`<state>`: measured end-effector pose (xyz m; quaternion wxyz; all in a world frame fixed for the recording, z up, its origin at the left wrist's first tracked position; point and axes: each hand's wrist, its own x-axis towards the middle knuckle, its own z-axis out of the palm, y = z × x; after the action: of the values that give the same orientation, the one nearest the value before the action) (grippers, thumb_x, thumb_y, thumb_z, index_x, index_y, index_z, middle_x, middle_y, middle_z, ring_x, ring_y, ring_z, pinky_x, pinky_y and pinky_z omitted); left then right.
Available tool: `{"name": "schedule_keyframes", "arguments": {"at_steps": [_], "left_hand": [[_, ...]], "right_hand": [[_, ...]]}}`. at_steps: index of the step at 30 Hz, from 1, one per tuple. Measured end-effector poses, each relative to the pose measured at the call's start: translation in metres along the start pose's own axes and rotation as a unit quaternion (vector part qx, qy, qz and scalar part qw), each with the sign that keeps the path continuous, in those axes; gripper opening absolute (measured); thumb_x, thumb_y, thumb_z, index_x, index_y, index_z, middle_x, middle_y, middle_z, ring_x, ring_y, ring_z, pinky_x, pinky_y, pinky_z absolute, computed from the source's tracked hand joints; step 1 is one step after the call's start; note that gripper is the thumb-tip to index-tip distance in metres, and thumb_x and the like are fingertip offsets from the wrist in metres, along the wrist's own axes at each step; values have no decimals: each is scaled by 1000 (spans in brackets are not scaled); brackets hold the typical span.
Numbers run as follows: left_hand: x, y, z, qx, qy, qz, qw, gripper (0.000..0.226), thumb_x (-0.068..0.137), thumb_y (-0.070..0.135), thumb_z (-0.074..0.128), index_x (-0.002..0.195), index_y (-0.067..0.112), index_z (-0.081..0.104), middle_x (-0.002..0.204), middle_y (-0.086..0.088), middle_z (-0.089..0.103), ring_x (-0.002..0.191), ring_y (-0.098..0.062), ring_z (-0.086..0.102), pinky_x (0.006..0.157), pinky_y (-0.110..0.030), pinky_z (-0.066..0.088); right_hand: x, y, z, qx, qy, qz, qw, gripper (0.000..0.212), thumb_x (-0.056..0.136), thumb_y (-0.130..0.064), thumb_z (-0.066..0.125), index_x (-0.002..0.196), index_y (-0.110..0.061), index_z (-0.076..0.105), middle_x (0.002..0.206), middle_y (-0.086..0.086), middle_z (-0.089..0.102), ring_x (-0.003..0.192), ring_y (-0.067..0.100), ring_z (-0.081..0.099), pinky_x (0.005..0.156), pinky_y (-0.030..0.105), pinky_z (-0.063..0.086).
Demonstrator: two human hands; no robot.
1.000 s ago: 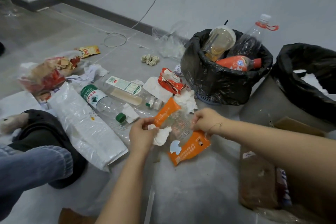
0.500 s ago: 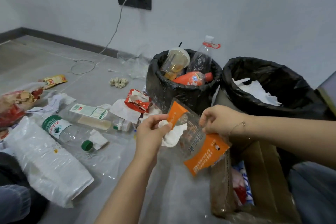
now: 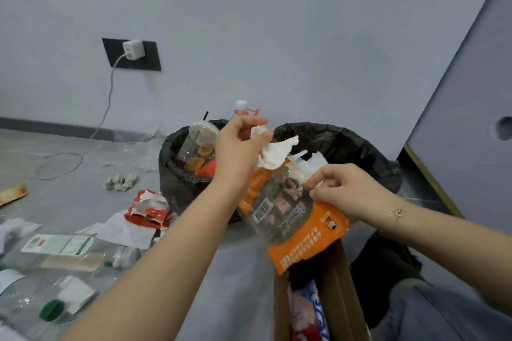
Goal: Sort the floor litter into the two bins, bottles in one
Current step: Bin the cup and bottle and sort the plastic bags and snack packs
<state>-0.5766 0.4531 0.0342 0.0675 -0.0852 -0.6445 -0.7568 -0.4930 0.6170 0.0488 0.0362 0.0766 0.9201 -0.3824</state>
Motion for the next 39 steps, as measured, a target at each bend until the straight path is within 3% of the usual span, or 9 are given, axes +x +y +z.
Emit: {"name": "schedule_keyframes", "arguments": {"at_steps": [6, 9, 15, 19, 21, 27, 32, 35, 39], "left_hand": [[51, -21, 55, 182, -161, 58, 968, 32, 84, 4, 70, 115, 9, 62, 116, -1, 64, 105, -10, 59, 85, -12, 45], [59, -34, 49, 252, -233, 21, 939, 44, 87, 13, 69, 129, 9, 56, 131, -2, 59, 123, -13, 53, 97, -17, 39], [59, -19, 17, 192, -150, 27, 970, 30, 98, 23, 51, 127, 18, 59, 125, 8, 60, 112, -2, 54, 85, -11, 39], [52, -20, -3, 237, -168, -1, 957, 24, 99, 25, 48, 118, 23, 63, 124, 4, 62, 102, -8, 59, 76, -22, 52], [41, -18, -15, 225, -141, -15, 964, 24, 99, 24, 49, 119, 23, 62, 123, 6, 61, 97, -8, 61, 63, -12, 50], [-31, -29, -64, 94, -84, -153, 980, 54, 80, 39, 71, 127, 19, 54, 117, 2, 66, 101, -15, 67, 86, -30, 54], [-71, -41, -96, 30, -95, -202, 974, 15, 93, 19, 59, 104, 10, 64, 89, -10, 73, 75, -19, 69, 66, -29, 57], [-80, -49, -114, 13, -80, -208, 975, 17, 93, 14, 59, 107, 10, 67, 95, -15, 73, 82, -25, 69, 70, -31, 58], [-86, -52, -132, -124, -84, -248, 957, 23, 88, 9, 59, 110, 7, 66, 100, -13, 72, 75, -16, 69, 64, -22, 56]], "right_hand": [[4, 14, -24, 26, -39, 78, 996, 9, 85, -13, 65, 85, -5, 70, 69, -11, 60, 61, 9, 56, 52, 16, 46], [8, 13, -23, 38, -41, 72, 996, 14, 85, -13, 65, 90, -2, 72, 74, -8, 61, 66, 9, 57, 57, 17, 47], [8, 16, -14, 91, -49, 105, 989, 12, 83, -10, 66, 72, -11, 69, 63, 1, 60, 52, 12, 56, 50, 20, 48], [7, 18, -11, 152, -43, 133, 978, 8, 84, -11, 66, 88, -6, 71, 71, 9, 64, 57, 18, 59, 62, 28, 54], [7, 19, -10, 174, -40, 129, 975, 11, 86, -13, 66, 94, -6, 70, 77, 10, 66, 61, 18, 62, 66, 31, 55], [2, 15, 2, 269, -66, 77, 958, 4, 92, -13, 59, 89, -14, 62, 69, 2, 68, 56, 9, 65, 56, 27, 53], [-1, -2, 29, 252, -140, 42, 957, 12, 91, -17, 60, 99, -8, 62, 88, 15, 69, 71, 21, 66, 58, 26, 56], [1, -8, 45, 248, -148, 30, 957, 24, 94, -19, 57, 111, -3, 60, 85, 17, 67, 64, 23, 59, 49, 25, 49], [8, -14, 60, 348, -192, 74, 914, 28, 93, -7, 53, 118, -16, 61, 103, 21, 69, 76, 26, 63, 65, 34, 53]]}}
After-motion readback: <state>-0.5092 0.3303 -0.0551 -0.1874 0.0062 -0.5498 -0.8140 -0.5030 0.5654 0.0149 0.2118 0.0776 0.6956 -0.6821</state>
